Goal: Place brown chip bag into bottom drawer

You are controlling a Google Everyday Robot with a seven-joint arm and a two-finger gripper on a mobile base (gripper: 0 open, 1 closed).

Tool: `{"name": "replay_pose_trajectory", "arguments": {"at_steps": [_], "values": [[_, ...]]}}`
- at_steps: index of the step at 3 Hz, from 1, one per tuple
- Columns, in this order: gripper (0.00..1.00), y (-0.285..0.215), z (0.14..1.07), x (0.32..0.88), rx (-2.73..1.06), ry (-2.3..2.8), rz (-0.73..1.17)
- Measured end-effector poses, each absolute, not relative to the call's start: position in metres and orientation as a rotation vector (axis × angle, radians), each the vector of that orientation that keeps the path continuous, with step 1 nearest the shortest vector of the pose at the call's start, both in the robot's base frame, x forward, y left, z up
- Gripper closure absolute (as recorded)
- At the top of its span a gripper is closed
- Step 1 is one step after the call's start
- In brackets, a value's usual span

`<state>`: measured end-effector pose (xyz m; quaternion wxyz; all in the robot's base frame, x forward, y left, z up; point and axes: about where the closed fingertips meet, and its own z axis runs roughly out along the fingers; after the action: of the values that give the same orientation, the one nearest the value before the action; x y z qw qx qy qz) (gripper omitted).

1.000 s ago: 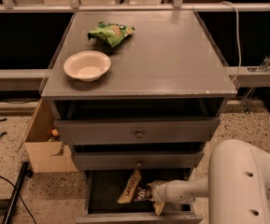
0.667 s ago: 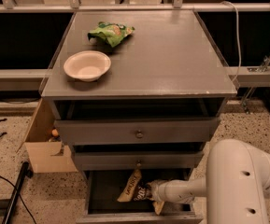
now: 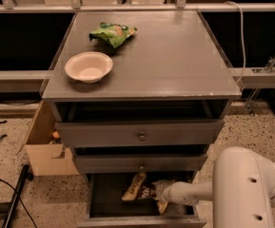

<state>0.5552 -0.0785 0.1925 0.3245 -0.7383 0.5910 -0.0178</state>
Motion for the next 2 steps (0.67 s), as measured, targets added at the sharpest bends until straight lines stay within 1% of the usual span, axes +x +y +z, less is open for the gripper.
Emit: {"name": "replay_pose_trajectory", "arguments": {"at_steps": [2], "values": [[1.0, -0.0898, 0.1818, 0.574, -1.877, 1.574, -0.034]]}}
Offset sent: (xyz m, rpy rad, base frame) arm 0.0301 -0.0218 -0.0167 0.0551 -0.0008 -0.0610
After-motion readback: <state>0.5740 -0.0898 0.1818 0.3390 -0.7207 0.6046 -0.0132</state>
